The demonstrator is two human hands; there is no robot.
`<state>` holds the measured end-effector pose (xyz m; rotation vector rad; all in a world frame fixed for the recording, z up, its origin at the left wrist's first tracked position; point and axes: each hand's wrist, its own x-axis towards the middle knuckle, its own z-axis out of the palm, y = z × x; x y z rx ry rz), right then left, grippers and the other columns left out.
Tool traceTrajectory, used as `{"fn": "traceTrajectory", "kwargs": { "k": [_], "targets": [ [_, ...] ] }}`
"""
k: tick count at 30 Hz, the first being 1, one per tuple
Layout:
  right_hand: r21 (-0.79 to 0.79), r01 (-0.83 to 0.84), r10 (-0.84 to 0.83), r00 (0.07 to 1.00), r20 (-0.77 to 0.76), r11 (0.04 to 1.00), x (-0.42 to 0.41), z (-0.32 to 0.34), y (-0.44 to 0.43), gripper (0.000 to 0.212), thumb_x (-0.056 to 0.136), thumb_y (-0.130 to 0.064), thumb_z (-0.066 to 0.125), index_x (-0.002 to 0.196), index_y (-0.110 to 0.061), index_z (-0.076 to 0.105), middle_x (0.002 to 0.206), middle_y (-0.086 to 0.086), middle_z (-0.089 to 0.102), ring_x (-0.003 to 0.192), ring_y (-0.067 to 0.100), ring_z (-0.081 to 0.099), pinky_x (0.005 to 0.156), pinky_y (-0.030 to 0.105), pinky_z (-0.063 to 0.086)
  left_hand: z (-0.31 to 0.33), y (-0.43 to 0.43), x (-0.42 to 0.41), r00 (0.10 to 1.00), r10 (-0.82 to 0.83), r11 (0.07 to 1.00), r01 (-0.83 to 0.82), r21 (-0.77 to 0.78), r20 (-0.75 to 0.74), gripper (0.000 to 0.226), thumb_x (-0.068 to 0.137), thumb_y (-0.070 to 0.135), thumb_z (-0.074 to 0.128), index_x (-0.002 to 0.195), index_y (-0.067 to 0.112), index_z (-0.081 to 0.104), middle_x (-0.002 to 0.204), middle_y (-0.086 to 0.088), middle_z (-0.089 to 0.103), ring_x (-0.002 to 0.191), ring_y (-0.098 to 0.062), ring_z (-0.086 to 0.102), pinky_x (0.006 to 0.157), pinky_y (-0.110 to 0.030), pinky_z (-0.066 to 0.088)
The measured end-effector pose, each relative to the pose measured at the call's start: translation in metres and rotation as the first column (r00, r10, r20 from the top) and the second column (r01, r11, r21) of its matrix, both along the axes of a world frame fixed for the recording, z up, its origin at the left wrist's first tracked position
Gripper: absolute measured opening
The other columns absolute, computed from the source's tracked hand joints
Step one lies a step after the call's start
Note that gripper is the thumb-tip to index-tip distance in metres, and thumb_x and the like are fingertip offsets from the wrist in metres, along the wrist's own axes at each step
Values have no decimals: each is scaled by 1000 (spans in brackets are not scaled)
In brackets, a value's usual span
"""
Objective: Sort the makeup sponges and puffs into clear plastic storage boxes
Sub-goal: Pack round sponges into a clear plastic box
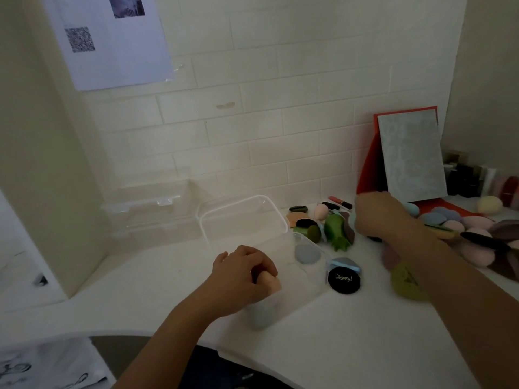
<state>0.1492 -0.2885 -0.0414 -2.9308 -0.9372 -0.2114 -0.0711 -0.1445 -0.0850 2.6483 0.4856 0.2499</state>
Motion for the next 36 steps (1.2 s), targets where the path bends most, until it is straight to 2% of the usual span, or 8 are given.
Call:
{"fn": "traceTrajectory", "kwargs": {
  "k": [3, 7, 13, 19, 26, 30, 32, 36],
  "targets": [
    [168, -248, 263, 962, -71, 954, -26, 30, 2, 32, 90, -22, 57, 119, -10, 58, 103, 5, 60, 93, 19, 55, 75, 26, 42, 1, -1, 0, 1000, 3, 1000, -3, 11, -3, 18, 83, 28, 56, 81, 46, 53, 112, 20, 44, 99, 0, 42, 114, -44, 15],
    [162, -631, 651, 723, -229, 758, -68, 36, 9, 42, 90, -28, 60, 131, -30, 51, 108, -13, 47, 87, 2, 45, 77, 19, 35, 3, -3, 0, 1000, 3, 1000, -3, 18, -17, 18, 83, 28, 55, 82, 46, 53, 113, 18, 44, 91, 1, 45, 113, -42, 17],
    [63, -732, 701, 619, -355, 678, -76, 16, 22, 27, 85, -17, 66, 109, -28, 66, 105, -13, 63, 90, 5, 57, 87, 27, 49, 0, -5, 2, 999, 26, 999, -25, 45, -24, 19, 85, 29, 54, 78, 46, 49, 110, 17, 44, 85, 11, 43, 112, -39, 20],
    [32, -802, 721, 518, -459, 597, -86, 9, 30, 33, 90, -8, 55, 118, -22, 66, 113, -2, 64, 101, 16, 58, 89, 28, 46, 2, -3, 6, 998, 45, 996, -41, 83, -42, 25, 86, 32, 58, 69, 44, 42, 104, 16, 48, 94, 1, 40, 108, -38, 26],
    [330, -638, 671, 415, -614, 696, -76, -2, 30, 24, 84, -17, 69, 107, -19, 65, 101, -6, 67, 81, 0, 60, 71, 11, 46, 1, -3, 8, 996, 79, 995, -76, 68, -46, 10, 84, 33, 61, 83, 35, 51, 108, 11, 48, 82, -1, 43, 104, -35, 34],
    [317, -581, 618, 442, -650, 749, -81, -6, 37, 23, 80, -14, 73, 100, -15, 60, 112, 9, 66, 84, 10, 59, 80, 21, 51, -1, -4, 12, 987, 150, 985, -145, 92, -59, 15, 85, 31, 59, 100, 30, 59, 112, 10, 45, 89, -6, 43, 104, -35, 36],
    [194, -592, 568, 550, -613, 782, -81, -6, 40, 23, 81, -23, 73, 100, -18, 62, 109, 5, 66, 89, 14, 59, 86, 27, 50, 0, -6, 14, 982, 175, 982, -170, 79, -65, 14, 83, 32, 62, 97, 33, 58, 115, 10, 45, 95, -8, 46, 103, -35, 37],
    [-136, -552, 440, 770, -462, 823, -82, -15, 48, 35, 87, -25, 66, 117, -9, 63, 99, 5, 67, 85, 17, 62, 70, 22, 48, -1, -7, 16, 978, 197, 980, -193, 51, -73, 17, 81, 30, 65, 83, 42, 53, 107, 15, 40, 98, -10, 48, 104, -37, 38]
  ]
}}
